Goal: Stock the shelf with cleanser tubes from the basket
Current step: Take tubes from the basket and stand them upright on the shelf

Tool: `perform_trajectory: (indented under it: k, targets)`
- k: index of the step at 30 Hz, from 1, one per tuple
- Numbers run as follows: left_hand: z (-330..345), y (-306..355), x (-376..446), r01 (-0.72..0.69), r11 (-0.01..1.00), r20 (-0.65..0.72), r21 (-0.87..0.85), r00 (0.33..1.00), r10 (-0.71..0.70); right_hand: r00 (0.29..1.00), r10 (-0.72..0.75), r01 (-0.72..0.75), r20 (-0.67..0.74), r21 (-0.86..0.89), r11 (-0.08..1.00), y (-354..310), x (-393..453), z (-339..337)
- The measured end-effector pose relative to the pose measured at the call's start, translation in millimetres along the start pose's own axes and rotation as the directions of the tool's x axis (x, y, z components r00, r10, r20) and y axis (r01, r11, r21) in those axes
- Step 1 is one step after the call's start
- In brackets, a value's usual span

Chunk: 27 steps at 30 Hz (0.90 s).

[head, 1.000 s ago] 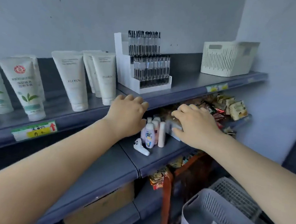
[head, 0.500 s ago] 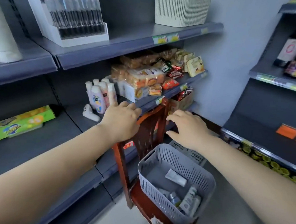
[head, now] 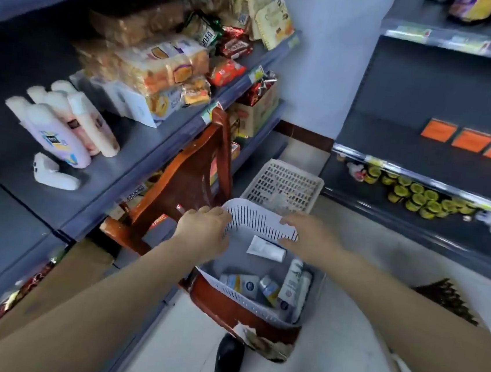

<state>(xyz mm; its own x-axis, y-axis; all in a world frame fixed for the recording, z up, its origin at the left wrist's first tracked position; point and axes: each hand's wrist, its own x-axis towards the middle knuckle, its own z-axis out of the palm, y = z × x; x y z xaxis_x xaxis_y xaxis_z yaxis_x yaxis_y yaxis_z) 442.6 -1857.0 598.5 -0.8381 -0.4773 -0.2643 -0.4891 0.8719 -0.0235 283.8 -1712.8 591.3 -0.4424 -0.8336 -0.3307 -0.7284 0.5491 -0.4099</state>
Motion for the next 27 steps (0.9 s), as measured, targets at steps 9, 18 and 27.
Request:
perform_trajectory:
  k: [9,18,27]
  targets:
    - [111.4,0.8,98.2,0.047,0.977,0.338,-0.208,0.941,0.027,0.944,0.256,-0.290,0.209,0.147,0.946,72.3,65.0,98.8]
    - [249.6,11.6,179.2,0.024,0.968,0.578,-0.249,0.806,0.129,0.846,0.372,-0.386,0.381,-0.044,0.922,140.0,126.7,229.1]
    - [347.1,21.1,201.8,-0.043,0.971,0.739,-0.234,0.642,0.206,0.855,0.339,-0.198,0.393,-0.358,0.913,160.4,154.2,319.3]
